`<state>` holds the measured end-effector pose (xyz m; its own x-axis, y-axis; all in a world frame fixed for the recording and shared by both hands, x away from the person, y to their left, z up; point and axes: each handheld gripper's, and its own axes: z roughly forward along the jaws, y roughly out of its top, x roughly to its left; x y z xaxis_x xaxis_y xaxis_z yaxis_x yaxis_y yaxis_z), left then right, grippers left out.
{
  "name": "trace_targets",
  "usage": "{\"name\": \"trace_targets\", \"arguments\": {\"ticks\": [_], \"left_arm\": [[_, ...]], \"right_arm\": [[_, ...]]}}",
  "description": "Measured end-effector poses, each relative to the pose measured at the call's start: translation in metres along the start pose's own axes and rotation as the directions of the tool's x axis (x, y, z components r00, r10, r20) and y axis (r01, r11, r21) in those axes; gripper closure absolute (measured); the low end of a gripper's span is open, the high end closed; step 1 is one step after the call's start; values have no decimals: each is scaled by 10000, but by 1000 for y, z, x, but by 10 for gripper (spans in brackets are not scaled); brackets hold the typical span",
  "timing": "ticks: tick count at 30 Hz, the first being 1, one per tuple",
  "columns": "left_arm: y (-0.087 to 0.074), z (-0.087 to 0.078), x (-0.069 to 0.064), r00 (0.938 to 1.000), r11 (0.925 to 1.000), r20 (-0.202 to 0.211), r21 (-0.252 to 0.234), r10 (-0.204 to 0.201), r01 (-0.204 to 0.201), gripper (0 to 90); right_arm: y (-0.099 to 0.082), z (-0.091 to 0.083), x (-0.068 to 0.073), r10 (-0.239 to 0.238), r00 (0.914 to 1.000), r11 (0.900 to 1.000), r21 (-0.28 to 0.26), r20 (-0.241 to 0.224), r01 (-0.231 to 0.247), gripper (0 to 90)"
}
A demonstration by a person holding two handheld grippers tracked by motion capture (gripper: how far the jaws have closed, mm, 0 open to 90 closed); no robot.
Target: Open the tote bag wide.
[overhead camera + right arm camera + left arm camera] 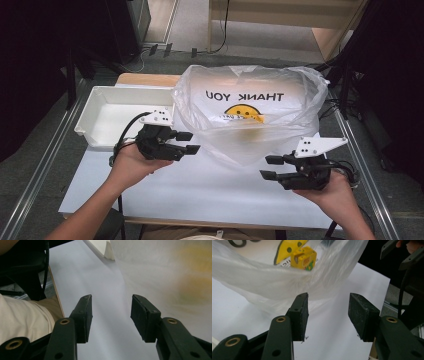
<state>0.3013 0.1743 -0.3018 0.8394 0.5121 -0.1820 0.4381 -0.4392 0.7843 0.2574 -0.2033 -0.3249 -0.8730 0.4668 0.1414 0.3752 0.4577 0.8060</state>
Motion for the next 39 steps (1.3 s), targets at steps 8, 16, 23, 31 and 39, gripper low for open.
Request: {"name": "trace_targets", "arguments": {"ticks": [8, 16, 23, 31, 39], "left_arm": [[26, -17, 12, 9830, 9859, 871, -317, -1613, 1646, 572], [54, -24, 23, 9665, 9728, 1229, -261, -2253, 2301, 575], [79, -14, 31, 9710, 9756, 952, 149, -2194, 2189, 574], [108, -3, 41, 9758, 9780, 646, 180, -2087, 2080, 572], [134, 15, 52, 9795, 9794, 9, 153, -2014, 2013, 578]], "right_arm": [[28, -17, 3, -220, 9996, 9995, -233, 200, 225, 537], [55, -30, 3, -511, 9986, 9980, -355, 146, 516, 552], [92, -40, -3, -1073, 9932, 9930, -440, 459, 1094, 554], [133, -57, -25, -1308, 9845, 9883, -628, 1167, 1387, 554], [150, -58, -53, -1274, 9772, 9882, -626, 1699, 1397, 560]]}}
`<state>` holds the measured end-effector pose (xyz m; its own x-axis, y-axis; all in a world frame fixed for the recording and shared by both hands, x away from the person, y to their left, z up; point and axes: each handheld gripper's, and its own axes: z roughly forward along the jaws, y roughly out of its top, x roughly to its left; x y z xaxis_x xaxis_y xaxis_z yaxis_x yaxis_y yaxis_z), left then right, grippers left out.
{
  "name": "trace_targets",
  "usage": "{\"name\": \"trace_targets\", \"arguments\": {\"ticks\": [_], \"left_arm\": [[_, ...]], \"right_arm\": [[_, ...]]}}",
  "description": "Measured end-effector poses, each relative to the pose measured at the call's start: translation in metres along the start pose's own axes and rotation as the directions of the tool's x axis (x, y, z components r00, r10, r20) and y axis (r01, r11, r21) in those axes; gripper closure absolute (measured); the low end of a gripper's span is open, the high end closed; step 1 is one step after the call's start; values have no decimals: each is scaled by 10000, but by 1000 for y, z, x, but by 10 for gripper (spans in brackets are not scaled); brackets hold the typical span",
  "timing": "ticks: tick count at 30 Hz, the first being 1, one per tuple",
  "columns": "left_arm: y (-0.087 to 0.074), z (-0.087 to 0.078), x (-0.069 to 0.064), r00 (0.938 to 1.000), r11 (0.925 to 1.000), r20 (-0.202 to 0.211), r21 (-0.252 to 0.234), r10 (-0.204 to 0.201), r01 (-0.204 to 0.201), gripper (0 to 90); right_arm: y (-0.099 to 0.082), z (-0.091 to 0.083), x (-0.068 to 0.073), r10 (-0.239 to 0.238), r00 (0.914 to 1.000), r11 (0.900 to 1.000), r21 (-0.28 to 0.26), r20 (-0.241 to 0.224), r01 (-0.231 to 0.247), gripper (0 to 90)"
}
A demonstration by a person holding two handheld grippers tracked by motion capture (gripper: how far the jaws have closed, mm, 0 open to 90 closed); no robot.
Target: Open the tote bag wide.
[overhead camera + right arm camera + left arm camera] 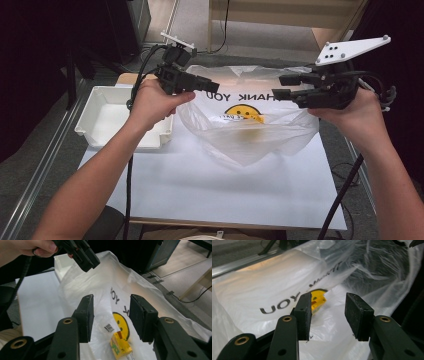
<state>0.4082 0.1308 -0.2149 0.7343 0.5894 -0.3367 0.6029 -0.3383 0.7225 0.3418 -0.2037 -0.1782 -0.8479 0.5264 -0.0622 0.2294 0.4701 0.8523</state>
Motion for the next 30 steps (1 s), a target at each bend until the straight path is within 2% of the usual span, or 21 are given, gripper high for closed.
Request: {"name": "trace_targets", "arguments": {"ticks": [2, 4, 7, 8, 12, 14, 15, 16, 17, 20, 21, 22, 27, 28, 30], "left_arm": [[1, 4, 2, 9999, 10000, -89, 43, 67, -67, 579], [2, 13, 7, 9998, 9999, -183, 171, -13, 16, 580], [2, 18, 11, 9998, 9997, -165, 210, -90, 93, 581], [0, 23, 16, 9997, 9996, -168, 186, -201, 205, 582], [-3, 31, 23, 9991, 9993, -262, 192, -323, 328, 581], [-7, 39, 26, 9988, 9993, -421, 240, -265, 275, 580], [-7, 39, 26, 9988, 9993, -421, 240, -265, 275, 580], [-9, 43, 27, 9988, 9995, -432, 206, -213, 223, 582], [-9, 43, 27, 9988, 9995, -432, 206, -213, 223, 584], [-13, 52, 30, 9983, 9991, -515, 307, -268, 284, 585], [-14, 54, 30, 9981, 9993, -568, 279, -222, 238, 585], [-15, 58, 30, 9973, 9994, -728, 314, -129, 152, 585], [-19, 66, 29, 9959, 9991, -900, 412, 53, -16, 585], [-21, 69, 28, 9950, 9987, -959, 456, 274, -231, 615], [-22, 70, 28, 9944, 9983, -999, 505, 353, -304, 624]], "right_arm": [[-1, 1, -3, 48, 10000, 10000, 38, 13, -48, 561], [-9, 8, -15, 87, 9998, 9996, 259, 193, -92, 563], [-15, 11, -20, 118, 9995, 9994, 332, 290, -128, 563], [-23, 14, -26, 237, 9989, 9988, 419, 410, -254, 563], [-36, 17, -35, 366, 9979, 9982, 453, 533, -390, 563], [-52, 20, -43, 444, 9968, 9972, 571, 665, -482, 563], [-52, 20, -43, 444, 9968, 9972, 571, 665, -482, 563], [-61, 21, -47, 546, 9965, 9972, 469, 630, -576, 563], [-61, 21, -47, 546, 9965, 9972, 469, 630, -576, 563], [-78, 23, -55, 750, 9954, 9964, 358, 594, -772, 563], [-78, 23, -55, 750, 9954, 9964, 358, 594, -772, 563], [-86, 26, -57, 872, 9946, 9953, 381, 554, -894, 562], [-102, 29, -58, 1031, 9940, 9944, 193, 355, -1038, 543], [-110, 31, -59, 1082, 9938, 9939, 174, 267, -1087, 598], [-113, 32, -59, 1193, 9927, 9926, 208, 163, -1197, 621]]}}
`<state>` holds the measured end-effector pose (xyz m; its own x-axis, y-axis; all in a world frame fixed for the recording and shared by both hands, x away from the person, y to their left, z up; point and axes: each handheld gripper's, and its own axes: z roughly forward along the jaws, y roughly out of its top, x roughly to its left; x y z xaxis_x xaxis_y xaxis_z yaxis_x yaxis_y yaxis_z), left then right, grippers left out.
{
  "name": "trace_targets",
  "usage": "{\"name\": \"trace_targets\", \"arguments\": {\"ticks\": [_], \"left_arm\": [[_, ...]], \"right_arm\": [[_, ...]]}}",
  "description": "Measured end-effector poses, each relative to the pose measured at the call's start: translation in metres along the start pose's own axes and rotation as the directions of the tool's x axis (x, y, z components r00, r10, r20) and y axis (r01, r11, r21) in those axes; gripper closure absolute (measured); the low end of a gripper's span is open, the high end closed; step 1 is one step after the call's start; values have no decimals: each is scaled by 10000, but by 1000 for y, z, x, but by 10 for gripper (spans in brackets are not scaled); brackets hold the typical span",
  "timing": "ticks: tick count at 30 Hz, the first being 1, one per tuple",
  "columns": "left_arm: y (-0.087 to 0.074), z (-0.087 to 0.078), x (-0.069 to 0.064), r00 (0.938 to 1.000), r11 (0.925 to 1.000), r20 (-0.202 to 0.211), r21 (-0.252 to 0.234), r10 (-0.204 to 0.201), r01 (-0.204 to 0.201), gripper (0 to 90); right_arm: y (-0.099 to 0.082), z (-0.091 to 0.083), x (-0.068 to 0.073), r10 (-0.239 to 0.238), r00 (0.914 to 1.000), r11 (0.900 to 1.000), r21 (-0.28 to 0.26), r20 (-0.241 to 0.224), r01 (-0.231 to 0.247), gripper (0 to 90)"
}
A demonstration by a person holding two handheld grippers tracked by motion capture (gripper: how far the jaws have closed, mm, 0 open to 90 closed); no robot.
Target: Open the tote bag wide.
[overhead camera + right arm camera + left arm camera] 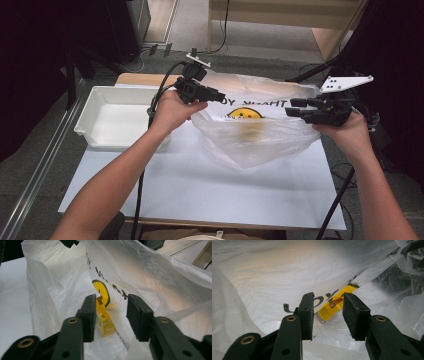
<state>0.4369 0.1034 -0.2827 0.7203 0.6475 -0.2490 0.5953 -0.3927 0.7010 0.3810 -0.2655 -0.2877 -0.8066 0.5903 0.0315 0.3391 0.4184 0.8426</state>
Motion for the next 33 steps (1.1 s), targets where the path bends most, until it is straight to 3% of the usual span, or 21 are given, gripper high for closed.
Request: {"name": "trace_targets", "arguments": {"ticks": [1, 3, 6, 10, 21, 33], "left_arm": [[-1, 1, 0, 10000, 10000, 34, 12, 33, -34, 692], [-2, 3, 0, 9999, 9999, 46, 10, 107, -107, 714], [-5, 8, 2, 9998, 9998, 103, 88, 158, -159, 900], [-7, 15, 3, 9997, 9993, 28, 274, 252, -253, 900], [-15, 32, 16, 9996, 9999, -277, 129, 34, -30, 900], [-32, 52, 20, 9998, 9996, -212, 278, -57, 63, 900]], "right_arm": [[-6, 1, -1, 207, 9998, 9998, 58, -56, -207, 749], [-9, 2, -2, 259, 9997, 9997, 42, -37, -258, 770], [-15, 5, -3, 332, 9994, 9991, 263, 6, -332, 878], [-19, 7, -5, 370, 9993, 9988, 324, 81, -372, 900], [-38, 19, -14, 401, 9987, 9980, 470, 314, -416, 899], [-61, 36, -17, 281, 9993, 9978, 593, 259, -296, 880]]}}
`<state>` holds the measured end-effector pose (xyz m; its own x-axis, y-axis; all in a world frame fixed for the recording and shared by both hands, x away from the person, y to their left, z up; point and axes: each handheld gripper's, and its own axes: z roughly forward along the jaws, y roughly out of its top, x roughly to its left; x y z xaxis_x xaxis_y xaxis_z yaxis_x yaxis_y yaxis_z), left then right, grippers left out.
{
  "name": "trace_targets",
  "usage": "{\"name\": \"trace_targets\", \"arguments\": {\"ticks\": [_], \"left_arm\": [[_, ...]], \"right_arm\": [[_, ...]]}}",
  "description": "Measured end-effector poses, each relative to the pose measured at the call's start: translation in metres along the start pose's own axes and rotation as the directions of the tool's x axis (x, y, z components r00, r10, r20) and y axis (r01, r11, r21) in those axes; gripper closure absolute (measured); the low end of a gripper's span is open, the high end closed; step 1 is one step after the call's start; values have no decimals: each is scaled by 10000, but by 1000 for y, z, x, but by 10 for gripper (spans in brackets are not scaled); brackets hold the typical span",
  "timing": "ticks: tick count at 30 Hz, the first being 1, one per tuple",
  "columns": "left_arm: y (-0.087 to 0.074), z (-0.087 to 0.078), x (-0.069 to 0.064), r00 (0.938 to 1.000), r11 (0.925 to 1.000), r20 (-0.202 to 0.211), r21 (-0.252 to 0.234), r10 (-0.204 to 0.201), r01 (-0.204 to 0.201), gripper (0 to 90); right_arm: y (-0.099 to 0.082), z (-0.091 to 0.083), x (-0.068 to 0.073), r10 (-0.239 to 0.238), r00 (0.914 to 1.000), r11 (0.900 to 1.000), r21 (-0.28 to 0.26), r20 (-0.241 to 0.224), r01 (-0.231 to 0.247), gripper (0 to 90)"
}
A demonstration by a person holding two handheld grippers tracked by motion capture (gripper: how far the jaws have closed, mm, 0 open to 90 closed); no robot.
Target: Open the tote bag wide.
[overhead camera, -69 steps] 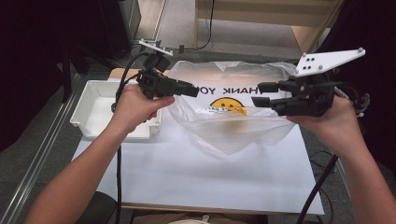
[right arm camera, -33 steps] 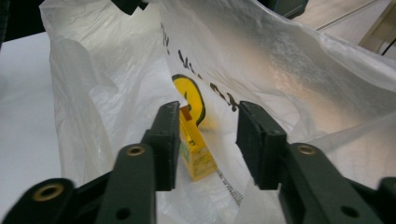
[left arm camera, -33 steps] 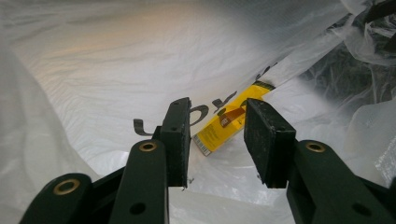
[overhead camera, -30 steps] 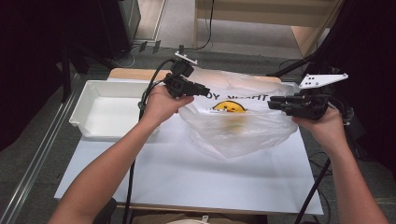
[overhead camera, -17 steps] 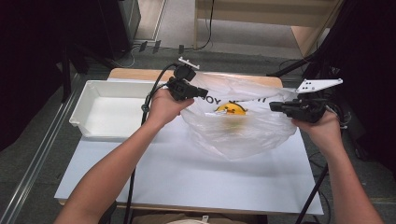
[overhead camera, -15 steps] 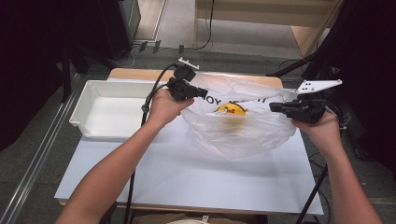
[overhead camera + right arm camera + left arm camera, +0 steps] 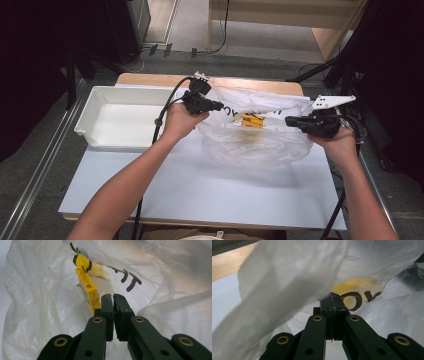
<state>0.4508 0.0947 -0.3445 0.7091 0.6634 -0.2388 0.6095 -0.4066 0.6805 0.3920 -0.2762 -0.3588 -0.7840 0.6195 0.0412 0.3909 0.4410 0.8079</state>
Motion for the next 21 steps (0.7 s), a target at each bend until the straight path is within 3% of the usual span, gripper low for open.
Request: {"name": "trace_targets", "arguments": {"ticks": [12, 17, 21], "left_arm": [[-4, 17, 2, 10000, 9999, -10, -108, 99, -99, 900], [-7, 29, 10, 9996, 9992, 37, -301, -271, 272, 900], [-8, 39, 13, 9995, 9993, 62, -223, -313, 314, 900]], "right_arm": [[-9, 25, -5, 189, 9997, 9996, 194, 143, -192, 886], [-12, 36, -12, 342, 9990, 9993, 108, 288, -345, 885], [-18, 43, -18, 627, 9974, 9980, 82, 341, -630, 883]]}}
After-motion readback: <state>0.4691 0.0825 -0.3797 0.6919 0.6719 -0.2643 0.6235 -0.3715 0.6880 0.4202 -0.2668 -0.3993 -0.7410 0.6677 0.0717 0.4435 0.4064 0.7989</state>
